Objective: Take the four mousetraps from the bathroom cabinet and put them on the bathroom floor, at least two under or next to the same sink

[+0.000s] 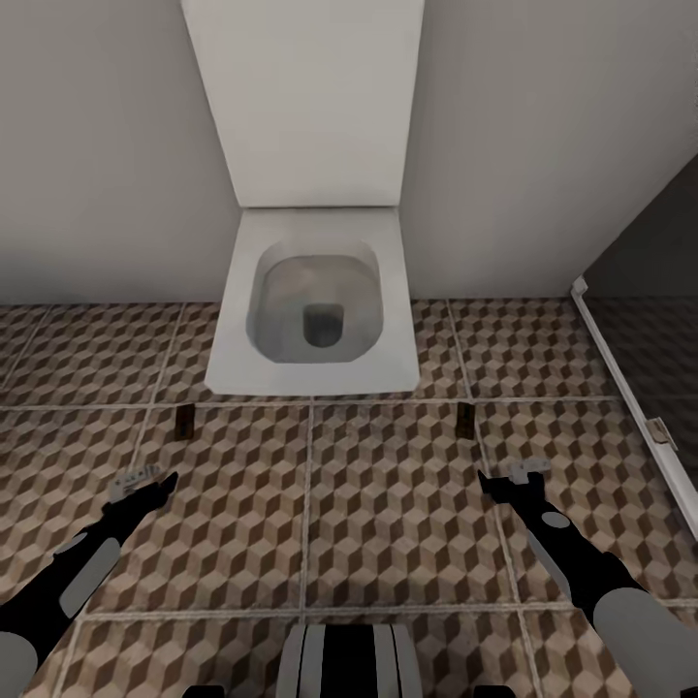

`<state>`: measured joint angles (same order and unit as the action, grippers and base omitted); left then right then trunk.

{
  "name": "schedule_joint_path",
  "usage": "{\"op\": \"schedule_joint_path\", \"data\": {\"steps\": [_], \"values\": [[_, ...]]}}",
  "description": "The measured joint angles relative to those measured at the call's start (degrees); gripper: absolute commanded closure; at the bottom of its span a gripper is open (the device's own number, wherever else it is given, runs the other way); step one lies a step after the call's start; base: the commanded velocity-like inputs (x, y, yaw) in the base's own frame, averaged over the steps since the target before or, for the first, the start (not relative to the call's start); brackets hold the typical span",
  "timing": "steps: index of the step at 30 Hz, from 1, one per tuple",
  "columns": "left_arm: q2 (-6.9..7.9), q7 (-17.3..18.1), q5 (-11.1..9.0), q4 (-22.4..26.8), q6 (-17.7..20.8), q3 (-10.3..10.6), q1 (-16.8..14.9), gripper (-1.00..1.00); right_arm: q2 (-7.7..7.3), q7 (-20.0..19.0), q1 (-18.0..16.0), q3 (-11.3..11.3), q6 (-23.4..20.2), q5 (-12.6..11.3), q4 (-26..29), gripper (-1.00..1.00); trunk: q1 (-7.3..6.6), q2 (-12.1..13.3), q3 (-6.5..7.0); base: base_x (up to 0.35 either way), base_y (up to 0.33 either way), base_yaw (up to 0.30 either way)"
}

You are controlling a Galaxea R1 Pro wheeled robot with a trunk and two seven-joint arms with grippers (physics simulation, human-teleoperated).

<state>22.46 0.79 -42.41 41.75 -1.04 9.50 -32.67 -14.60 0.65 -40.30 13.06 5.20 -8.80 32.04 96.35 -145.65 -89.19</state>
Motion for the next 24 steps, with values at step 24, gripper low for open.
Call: {"op": "schedule_joint_path", "data": {"steps": [24], "values": [[-0.81,-1.2,0.1,-2.3,0.0,-0.4,0.0,-1.00,0.04,-0.1,0.0,0.0,-0.1,-0.2,-0.7,-1.00,-0.62,0.3,5.32,0.000,0.000,0.000]]}}
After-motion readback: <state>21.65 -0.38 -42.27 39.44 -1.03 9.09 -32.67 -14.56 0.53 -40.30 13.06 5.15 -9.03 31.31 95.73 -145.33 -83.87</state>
